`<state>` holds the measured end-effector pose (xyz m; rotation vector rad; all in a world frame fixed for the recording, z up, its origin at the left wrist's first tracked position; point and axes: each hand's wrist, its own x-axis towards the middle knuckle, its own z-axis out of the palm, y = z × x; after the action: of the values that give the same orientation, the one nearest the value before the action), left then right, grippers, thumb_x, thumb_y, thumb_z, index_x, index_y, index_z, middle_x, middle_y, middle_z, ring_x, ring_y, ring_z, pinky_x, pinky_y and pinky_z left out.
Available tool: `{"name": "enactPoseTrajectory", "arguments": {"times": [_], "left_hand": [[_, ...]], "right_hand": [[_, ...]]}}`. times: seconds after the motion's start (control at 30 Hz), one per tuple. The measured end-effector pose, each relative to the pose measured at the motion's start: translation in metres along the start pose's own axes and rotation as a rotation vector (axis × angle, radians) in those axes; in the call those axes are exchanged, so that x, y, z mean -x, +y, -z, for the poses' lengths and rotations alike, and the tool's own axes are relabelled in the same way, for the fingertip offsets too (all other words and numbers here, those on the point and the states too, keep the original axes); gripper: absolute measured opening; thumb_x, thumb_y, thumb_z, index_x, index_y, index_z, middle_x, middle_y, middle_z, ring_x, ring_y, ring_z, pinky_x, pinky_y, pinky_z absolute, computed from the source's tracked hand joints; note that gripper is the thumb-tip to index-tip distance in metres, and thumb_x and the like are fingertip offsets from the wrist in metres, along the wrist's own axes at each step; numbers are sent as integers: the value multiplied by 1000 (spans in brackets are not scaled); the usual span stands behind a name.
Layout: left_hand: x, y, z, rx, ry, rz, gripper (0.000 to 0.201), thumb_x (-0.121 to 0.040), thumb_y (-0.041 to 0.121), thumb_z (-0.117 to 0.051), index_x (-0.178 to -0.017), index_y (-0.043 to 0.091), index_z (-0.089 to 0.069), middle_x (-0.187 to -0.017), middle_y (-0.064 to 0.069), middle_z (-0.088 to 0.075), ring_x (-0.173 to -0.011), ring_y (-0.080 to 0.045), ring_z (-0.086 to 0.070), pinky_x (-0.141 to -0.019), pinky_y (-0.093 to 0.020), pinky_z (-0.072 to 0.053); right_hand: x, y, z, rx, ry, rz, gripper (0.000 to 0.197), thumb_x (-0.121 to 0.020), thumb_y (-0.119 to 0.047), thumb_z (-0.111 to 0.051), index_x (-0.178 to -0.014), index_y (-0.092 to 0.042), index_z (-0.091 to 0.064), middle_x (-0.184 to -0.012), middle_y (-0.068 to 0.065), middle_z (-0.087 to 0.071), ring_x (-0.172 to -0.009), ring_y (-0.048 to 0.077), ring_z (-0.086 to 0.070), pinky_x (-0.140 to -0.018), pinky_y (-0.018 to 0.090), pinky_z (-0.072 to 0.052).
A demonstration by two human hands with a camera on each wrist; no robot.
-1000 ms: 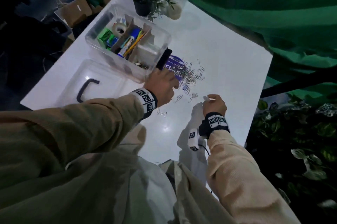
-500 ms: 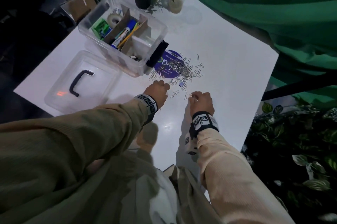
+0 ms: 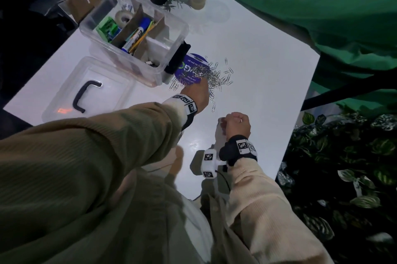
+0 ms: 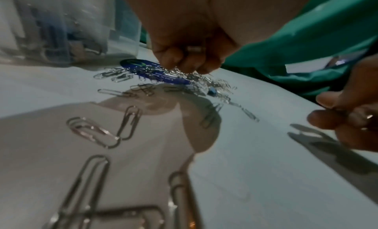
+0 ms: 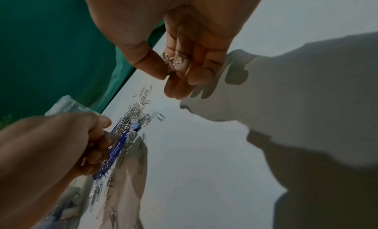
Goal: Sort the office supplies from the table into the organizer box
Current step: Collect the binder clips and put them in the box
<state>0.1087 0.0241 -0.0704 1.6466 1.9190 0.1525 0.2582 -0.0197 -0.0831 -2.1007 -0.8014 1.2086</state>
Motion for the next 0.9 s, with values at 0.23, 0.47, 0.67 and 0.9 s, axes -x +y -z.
{"name": "enactPoseTrajectory", "arguments": {"times": [0.23,0.47,0.67,0.9], "left_hand": [[-19,-15,-13,-264,0,-222,30,-95,32,-45,-121,16,-48,-119,-10,-55,-109,-30,-55,-88,-38,-45],[-12,-18,-4,-180,48,-200,33,-96,35,-43,-112,9,-55,-119,-11,-56,-110,-29,-54,-89,-37,-42],[29,-37,20,16,44,-115,26,-93,30,-37,-92,11,-54,-95,-10,-61,-87,-31,-57,-70,-33,-40],[59,-76,81,125,161,-189,34,-93,44,-32,-80,18,-49,-75,-2,-56,-70,-25,-52,-60,-30,-36]], "right_hand": [[8,32,14,67,-59,-85,6,-75,-26,-62,-81,-25,-63,-81,-4,-75,-81,14,-70,-86,40,-56],[12,30,17,-29,-121,-111,9,-86,-15,-62,-87,-21,-67,-88,2,-74,-74,10,-66,-65,27,-51],[18,8,6,-1,-154,-114,17,-87,-15,-53,-80,-18,-68,-73,6,-65,-48,11,-50,-45,18,-36],[37,-61,-37,-104,-229,-88,32,-91,-11,-31,-99,-8,-63,-72,3,-59,-47,12,-40,-40,15,-29]]}}
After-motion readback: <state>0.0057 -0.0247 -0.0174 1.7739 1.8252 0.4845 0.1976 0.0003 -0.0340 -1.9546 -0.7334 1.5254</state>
